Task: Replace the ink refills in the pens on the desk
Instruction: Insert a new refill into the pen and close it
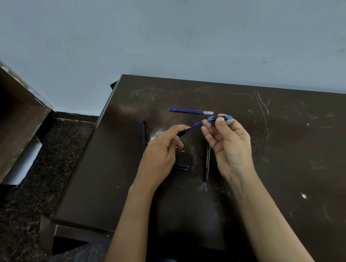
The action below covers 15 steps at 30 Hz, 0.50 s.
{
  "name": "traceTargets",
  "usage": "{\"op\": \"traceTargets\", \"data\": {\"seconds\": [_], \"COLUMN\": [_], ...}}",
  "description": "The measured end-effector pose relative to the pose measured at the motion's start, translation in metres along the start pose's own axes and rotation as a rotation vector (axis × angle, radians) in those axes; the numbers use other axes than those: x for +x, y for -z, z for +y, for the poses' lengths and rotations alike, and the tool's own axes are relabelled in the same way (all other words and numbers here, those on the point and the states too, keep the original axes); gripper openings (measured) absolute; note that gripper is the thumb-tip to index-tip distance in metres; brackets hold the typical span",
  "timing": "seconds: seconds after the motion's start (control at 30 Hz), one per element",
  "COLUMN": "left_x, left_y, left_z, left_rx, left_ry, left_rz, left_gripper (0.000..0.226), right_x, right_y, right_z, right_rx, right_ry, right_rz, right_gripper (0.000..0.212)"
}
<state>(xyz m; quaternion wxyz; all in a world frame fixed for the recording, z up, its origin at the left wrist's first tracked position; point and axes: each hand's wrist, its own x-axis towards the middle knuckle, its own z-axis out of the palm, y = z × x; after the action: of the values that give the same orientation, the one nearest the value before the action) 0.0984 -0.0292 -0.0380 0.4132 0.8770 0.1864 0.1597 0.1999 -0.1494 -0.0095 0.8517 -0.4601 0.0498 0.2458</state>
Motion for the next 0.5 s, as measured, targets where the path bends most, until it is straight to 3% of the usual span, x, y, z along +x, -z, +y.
{"op": "traceTargets", "data": {"seconds": [0.27,0.5], "left_x": [-0.0010,-0.0012], "left_y": [0.0006,0.0005], "left_z": [0.0010,0.0019], "left_rx": [0.014,0.072], "left_ry": [-0.011,0.092], "left_rz": [-0.029,-0.012], "left_gripper": [0.045,0.024], "right_x": [0.0008,0.0044], "right_y": [0.0026,0.0070], "right_z": [0.0039,0.0059], "right_rx": [-0.236,-0.315], "right_ry": [0.035,0.048], "right_rz": [-0.104,-0.113], "right_gripper": [0.010,0.016]}}
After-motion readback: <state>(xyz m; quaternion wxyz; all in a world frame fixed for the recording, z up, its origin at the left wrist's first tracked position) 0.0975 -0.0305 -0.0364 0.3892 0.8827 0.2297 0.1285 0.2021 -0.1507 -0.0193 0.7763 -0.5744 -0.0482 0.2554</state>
